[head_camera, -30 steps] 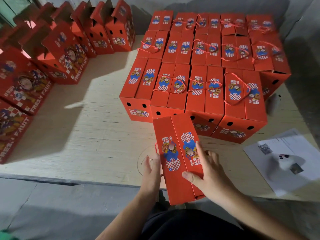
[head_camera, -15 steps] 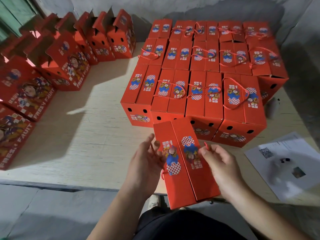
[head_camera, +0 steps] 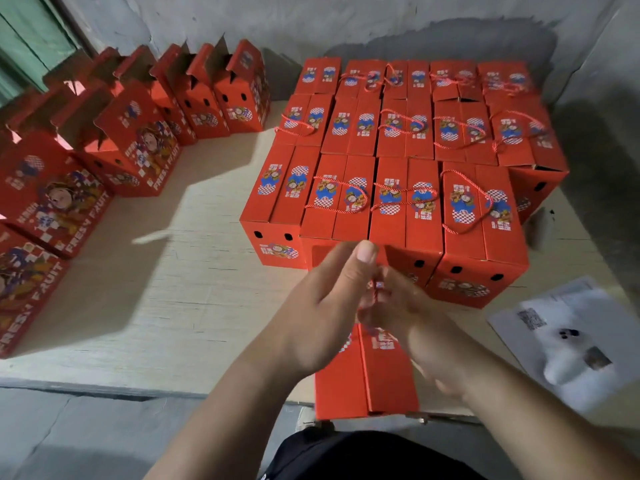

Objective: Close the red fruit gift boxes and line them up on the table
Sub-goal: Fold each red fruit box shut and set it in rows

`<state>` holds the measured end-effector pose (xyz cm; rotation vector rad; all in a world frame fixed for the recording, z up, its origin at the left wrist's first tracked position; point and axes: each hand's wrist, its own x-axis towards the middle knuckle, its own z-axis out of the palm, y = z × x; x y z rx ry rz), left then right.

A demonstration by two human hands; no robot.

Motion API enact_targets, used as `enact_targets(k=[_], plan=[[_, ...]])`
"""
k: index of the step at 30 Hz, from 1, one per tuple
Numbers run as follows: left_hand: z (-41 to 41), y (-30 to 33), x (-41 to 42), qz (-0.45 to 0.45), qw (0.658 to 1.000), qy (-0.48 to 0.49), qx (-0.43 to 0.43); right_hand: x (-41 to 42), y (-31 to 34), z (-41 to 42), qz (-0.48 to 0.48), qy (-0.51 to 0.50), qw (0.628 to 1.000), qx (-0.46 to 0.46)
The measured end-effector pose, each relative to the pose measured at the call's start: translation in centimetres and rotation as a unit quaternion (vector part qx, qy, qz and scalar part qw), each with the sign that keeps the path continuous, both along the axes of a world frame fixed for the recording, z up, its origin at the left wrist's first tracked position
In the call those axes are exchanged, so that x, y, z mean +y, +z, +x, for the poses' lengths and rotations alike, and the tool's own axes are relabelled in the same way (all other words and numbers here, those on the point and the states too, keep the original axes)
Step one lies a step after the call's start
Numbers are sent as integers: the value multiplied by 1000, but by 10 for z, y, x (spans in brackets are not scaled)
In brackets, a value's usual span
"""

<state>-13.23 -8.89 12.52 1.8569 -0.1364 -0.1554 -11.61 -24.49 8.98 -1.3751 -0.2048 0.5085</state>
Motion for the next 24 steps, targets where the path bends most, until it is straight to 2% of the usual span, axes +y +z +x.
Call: enact_targets(k=[2, 4, 5, 6, 8, 9, 11, 12, 13, 14, 15, 16, 18, 20, 22, 24], plan=[[0, -3, 1, 90, 995, -36, -3, 5, -9, -3, 7, 16, 999, 31], [1, -4, 13, 281, 955, -69, -67, 10, -21, -7, -9, 38, 999, 23], [3, -5, 23, 325, 939, -65, -88, 11, -25, -7, -11, 35, 999, 17], [4, -7, 33, 315, 943, -49, -91, 9, -27, -7, 0, 16, 1000, 21], [1, -19, 53, 229, 971, 13, -64, -5, -32, 2, 22, -15, 999, 43], [1, -29, 61, 228, 970, 45, -72, -13, -34, 8, 7, -10, 999, 37], [2, -57, 71, 258, 958, 91, -89, -26, -48, 18, -124, 3, 992, -25], [4, -72, 74, 208, 967, 127, -74, -29, -59, 21, -226, -28, 970, -86], [6, -88, 75, 118, 977, 176, -38, -31, -72, 23, -312, -76, 936, -142], [6, -103, 75, 43, 974, 222, 13, -29, -85, 23, -358, -123, 912, -156], [5, -119, 72, -16, 964, 254, 78, -27, -98, 22, -365, -145, 912, -122], [3, -133, 66, -59, 953, 255, 152, -25, -109, 17, -337, -153, 927, -53], [-8, -160, 49, -148, 934, 189, 265, -20, -126, 7, -225, -139, 959, 106], [-18, -179, 32, -268, 901, 128, 316, -15, -135, 0, -134, -112, 963, 204], [-21, -178, 19, -344, 874, 108, 327, -11, -141, -3, -108, -103, 964, 219], [-21, -177, 12, -363, 874, 94, 310, -16, -142, -7, -125, -111, 966, 196]])
